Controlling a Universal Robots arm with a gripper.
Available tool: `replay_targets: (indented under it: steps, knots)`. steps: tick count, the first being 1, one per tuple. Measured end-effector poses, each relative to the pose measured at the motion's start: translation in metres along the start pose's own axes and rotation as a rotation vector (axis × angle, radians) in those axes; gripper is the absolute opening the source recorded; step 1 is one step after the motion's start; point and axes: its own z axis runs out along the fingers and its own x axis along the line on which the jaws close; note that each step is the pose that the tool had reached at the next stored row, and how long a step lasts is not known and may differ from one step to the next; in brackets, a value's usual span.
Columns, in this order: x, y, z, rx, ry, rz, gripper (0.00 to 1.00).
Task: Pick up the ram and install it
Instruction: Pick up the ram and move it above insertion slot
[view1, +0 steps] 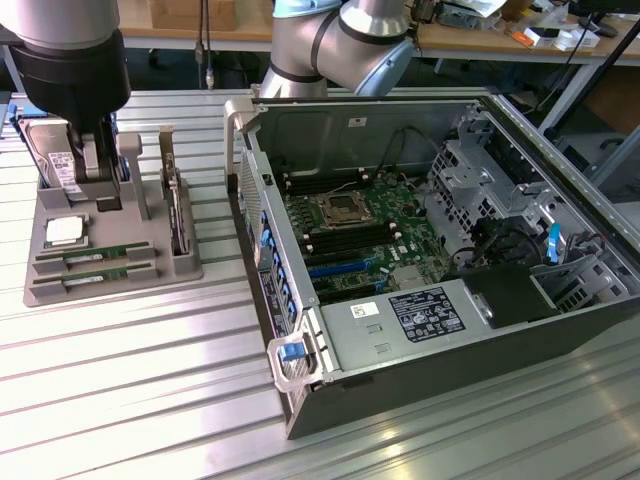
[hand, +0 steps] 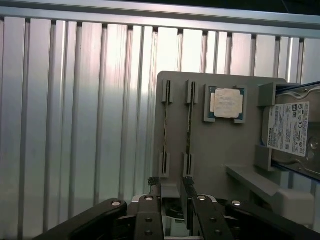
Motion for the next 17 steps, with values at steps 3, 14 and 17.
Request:
replay_targets:
  steps: [3,14,17]
  knots:
    - [0.0,-0.0001,0.0033,0.0001,-0.0001,0.0,0.3]
    - [0.0,-0.0005,0.0142,0.0001,0.0,0.0,0.3]
    - [0.0,-0.0006,0.0162,0.0001,-0.0001,0.0,0.3]
